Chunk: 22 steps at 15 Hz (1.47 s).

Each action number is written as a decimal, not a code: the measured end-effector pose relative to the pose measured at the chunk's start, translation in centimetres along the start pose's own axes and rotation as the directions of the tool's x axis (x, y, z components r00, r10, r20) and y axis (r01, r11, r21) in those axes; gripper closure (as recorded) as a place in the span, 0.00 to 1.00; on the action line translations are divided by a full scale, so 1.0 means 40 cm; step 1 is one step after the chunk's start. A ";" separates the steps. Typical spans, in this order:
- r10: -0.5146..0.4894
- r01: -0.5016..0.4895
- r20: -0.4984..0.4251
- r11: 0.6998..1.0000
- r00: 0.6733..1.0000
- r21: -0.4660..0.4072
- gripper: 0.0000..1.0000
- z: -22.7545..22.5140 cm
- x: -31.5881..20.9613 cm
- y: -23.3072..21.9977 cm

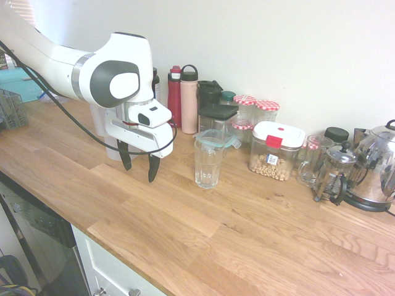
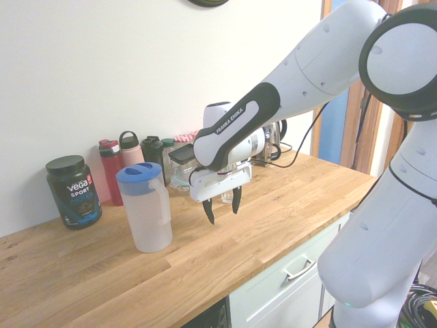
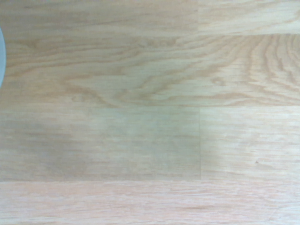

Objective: Pour me some water

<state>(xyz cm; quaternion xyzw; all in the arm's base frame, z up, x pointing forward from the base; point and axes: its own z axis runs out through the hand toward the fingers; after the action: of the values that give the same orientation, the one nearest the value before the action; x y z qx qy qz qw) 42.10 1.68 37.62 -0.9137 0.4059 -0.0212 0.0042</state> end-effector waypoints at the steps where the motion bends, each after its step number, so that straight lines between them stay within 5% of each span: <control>1: 0.002 -0.002 0.002 1.000 1.000 0.001 0.00 0.001 0.000 0.000; 8: -0.080 0.090 -0.090 0.990 0.993 0.105 0.00 -0.155 -0.117 0.009; 13: -0.203 0.259 -0.233 0.935 0.951 0.243 0.00 -0.319 -0.316 0.007; 17: -0.257 0.357 -0.337 0.891 0.906 0.282 0.00 -0.316 -0.402 -0.077; 20: -0.250 0.358 -0.344 0.885 0.905 0.297 0.00 -0.274 -0.413 -0.142; 21: -0.240 0.348 -0.346 0.889 0.907 0.298 1.00 -0.267 -0.409 -0.159; 22: -0.226 0.338 -0.350 0.892 0.909 0.301 1.00 -0.264 -0.403 -0.175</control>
<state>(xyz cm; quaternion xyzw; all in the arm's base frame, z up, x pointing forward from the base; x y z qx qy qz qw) 36.04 18.43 47.77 -0.9329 0.2525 -0.2356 0.1027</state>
